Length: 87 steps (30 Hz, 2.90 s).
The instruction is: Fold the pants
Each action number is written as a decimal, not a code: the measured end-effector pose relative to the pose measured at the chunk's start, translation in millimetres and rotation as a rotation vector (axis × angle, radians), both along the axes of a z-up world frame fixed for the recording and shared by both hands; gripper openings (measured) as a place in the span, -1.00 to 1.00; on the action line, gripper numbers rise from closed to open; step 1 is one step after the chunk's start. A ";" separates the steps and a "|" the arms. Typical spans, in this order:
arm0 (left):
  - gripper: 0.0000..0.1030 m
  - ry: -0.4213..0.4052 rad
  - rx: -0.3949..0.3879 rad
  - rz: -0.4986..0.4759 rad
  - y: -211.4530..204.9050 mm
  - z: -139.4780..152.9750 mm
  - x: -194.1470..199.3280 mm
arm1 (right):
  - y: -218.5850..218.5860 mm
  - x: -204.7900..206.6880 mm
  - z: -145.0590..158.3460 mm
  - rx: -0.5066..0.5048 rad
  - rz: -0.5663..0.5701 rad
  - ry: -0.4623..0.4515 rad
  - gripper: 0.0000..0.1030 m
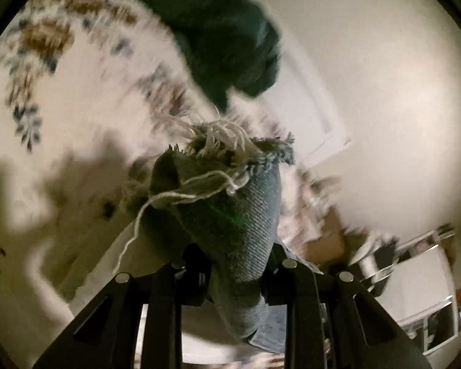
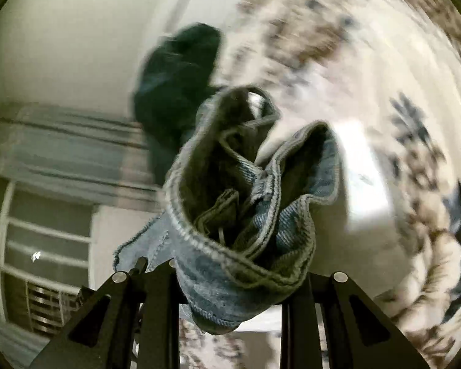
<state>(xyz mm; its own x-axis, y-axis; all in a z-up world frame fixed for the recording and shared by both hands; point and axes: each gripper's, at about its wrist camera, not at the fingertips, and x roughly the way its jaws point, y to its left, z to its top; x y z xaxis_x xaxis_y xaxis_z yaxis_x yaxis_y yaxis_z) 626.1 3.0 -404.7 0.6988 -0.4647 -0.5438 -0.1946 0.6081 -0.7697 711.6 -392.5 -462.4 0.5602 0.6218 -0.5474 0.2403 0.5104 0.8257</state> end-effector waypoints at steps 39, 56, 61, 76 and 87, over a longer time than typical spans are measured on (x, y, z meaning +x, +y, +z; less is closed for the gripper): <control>0.98 0.085 0.849 -0.279 -58.9 172.1 -123.9 | 67.9 -174.7 176.8 -0.989 -0.018 0.054 1.00; 0.98 -0.101 0.886 -0.173 -69.8 354.7 -314.1 | 109.3 -404.9 413.8 -1.044 -0.009 -0.234 1.00; 0.98 -0.150 0.916 -0.157 -73.8 379.3 -351.4 | 113.6 -452.1 449.9 -1.048 -0.002 -0.274 1.00; 0.98 -0.165 0.906 -0.159 -62.3 389.3 -381.0 | 131.1 -497.0 486.5 -1.064 -0.019 -0.287 1.00; 0.98 -0.173 0.915 -0.158 -62.6 394.8 -388.4 | 137.9 -503.3 499.5 -1.059 -0.008 -0.300 1.00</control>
<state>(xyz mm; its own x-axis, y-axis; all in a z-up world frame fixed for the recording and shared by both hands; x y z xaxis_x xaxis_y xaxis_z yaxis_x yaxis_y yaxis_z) 237.6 -59.6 -9.9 0.7692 -0.0050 -0.6390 0.0141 0.9999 0.0092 208.3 -254.6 37.1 0.7613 -0.0869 -0.6425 0.1100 0.9939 -0.0042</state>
